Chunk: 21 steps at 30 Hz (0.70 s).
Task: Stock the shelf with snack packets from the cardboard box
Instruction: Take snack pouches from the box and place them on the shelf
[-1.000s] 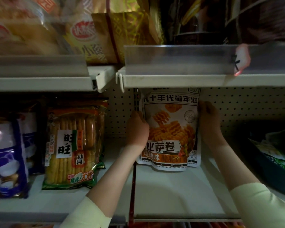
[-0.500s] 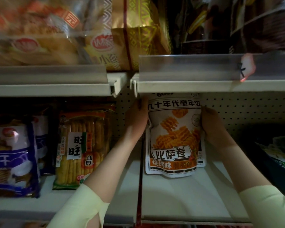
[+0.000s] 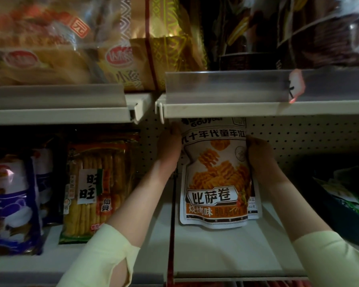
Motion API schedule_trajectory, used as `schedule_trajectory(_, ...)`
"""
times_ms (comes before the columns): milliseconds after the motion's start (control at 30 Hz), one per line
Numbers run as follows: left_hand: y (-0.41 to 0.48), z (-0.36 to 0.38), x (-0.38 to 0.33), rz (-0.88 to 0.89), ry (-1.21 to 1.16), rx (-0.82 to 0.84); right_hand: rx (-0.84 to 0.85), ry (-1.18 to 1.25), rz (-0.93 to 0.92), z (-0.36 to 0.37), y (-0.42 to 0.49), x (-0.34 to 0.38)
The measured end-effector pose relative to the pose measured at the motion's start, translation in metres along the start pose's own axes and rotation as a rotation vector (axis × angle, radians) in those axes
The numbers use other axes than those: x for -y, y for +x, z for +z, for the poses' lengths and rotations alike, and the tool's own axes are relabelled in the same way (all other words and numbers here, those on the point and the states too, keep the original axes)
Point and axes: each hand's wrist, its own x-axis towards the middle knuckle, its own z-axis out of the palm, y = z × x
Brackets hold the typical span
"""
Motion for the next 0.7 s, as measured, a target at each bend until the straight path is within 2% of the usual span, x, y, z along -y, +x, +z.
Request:
schedule_trajectory(67,-0.009,-0.002,0.001,-0.004,-0.075,0.119,-0.046,-0.057,-0.007,-0.001,0.000,0.000)
schedule_trajectory(133,-0.021,-0.008,0.005,-0.031,-0.074,0.350,-0.092,-0.146,-0.024,-0.003,-0.002,-0.001)
schedule_trajectory(233,-0.029,-0.013,0.017,-0.087,-0.027,0.665,-0.152,-0.113,-0.060,-0.005,-0.004,-0.005)
schedule_trajectory(267,-0.031,-0.013,0.022,-0.101,-0.017,0.717,-0.177,-0.089,-0.060,-0.004,-0.003,-0.007)
schedule_trajectory(400,-0.032,-0.006,0.032,-0.091,0.022,0.740,-0.255,0.098,-0.084,-0.002,-0.007,-0.008)
schedule_trajectory(533,-0.029,-0.001,0.031,-0.024,-0.052,0.755,-0.357,0.289,-0.131,0.000,-0.010,-0.005)
schedule_trajectory(700,-0.018,0.001,0.036,0.022,-0.130,0.673,-0.444,0.331,-0.150,0.011,-0.012,-0.003)
